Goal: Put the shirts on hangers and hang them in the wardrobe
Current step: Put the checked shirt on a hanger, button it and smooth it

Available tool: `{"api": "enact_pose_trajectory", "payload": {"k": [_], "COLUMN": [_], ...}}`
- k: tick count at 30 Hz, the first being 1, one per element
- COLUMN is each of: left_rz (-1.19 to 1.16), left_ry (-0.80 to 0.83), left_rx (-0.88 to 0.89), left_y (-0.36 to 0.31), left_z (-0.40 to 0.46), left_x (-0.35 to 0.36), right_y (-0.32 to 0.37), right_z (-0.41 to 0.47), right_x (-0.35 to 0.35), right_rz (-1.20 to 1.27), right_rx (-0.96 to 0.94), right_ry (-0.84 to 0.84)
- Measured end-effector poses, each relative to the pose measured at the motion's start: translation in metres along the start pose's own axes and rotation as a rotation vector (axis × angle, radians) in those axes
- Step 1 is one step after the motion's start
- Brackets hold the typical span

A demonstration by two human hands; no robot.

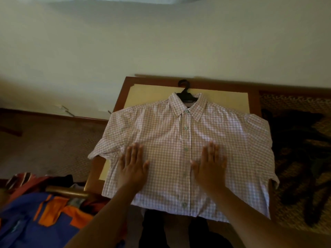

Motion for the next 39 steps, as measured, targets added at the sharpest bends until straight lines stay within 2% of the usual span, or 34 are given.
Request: {"api": "enact_pose_trajectory", "payload": {"k": [3,6,13,15,17,19,21,22,23,24,25,27,29,30,32,33,35,37,38,39], "left_rz": [-0.022,0.009,0.059,-0.057,-0.290,-0.643,-1.155,-1.355,-1.455,-1.488,-1.508,-1.451,-1.341,-1.335,-1.284,-1.236,-1.190,-1.287,-1.364,-1.449], "left_ry": [-0.022,-0.004,-0.001,-0.048,-0.141,-0.124,0.174,0.344,0.455,0.477,0.443,0.225,-0.029,-0.107,-0.136,-0.082,0.139,0.417,0.512,0.541], "left_rx": [0.085,0.122,0.205,0.169,-0.043,-0.450,-0.788,-0.848,-0.854,-0.847,-0.848,-0.801,-0.648,-0.572,-0.503,-0.525,-0.661,-0.782,-0.789,-0.775], "left_y": [-0.018,-0.010,0.063,0.091,0.141,0.204,0.225,0.217,0.209,0.209,0.211,0.226,0.239,0.243,0.249,0.252,0.256,0.246,0.238,0.231], "left_z": [0.010,0.021,0.042,0.039,0.042,0.046,0.042,0.036,0.033,0.033,0.036,0.051,0.065,0.070,0.075,0.078,0.075,0.057,0.051,0.049], "left_x": [-0.001,-0.002,-0.027,-0.039,-0.049,-0.037,-0.005,0.004,0.006,0.008,0.006,-0.007,-0.036,-0.049,-0.059,-0.056,-0.033,-0.007,0.003,0.009], "right_y": [0.078,0.128,0.136,0.138,0.153,0.182,0.218,0.233,0.246,0.256,0.264,0.275,0.281,0.283,0.284,0.285,0.285,0.286,0.286,0.287], "right_z": [0.003,0.007,0.010,0.012,0.016,0.023,0.032,0.039,0.046,0.053,0.059,0.071,0.080,0.084,0.091,0.094,0.097,0.100,0.100,0.101], "right_x": [0.000,0.017,0.037,0.036,0.031,0.026,0.016,0.013,0.012,0.011,0.010,0.009,0.012,0.012,0.012,0.012,0.014,0.017,0.018,0.019], "right_rz": [0.034,0.013,-0.133,-0.095,-0.059,-0.053,-0.036,-0.022,-0.003,0.013,0.024,0.027,0.013,0.006,0.001,0.001,-0.012,-0.029,-0.037,-0.045], "right_rx": [-0.101,-0.102,-0.044,0.007,0.020,-0.038,-0.117,-0.145,-0.160,-0.163,-0.163,-0.164,-0.168,-0.167,-0.157,-0.150,-0.141,-0.136,-0.135,-0.134], "right_ry": [-0.006,0.020,0.044,0.054,0.060,0.046,0.043,0.052,0.063,0.074,0.078,0.093,0.114,0.121,0.133,0.141,0.161,0.180,0.185,0.191]}}
Point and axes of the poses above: each hand's wrist, its own z-axis towards the middle knuckle, its own x-axis out of the palm, y = z × x, the point moved 9 cm from there along z, towards the middle knuckle, and after that the axes turned 4 degrees about y, right-handed, at the moved point
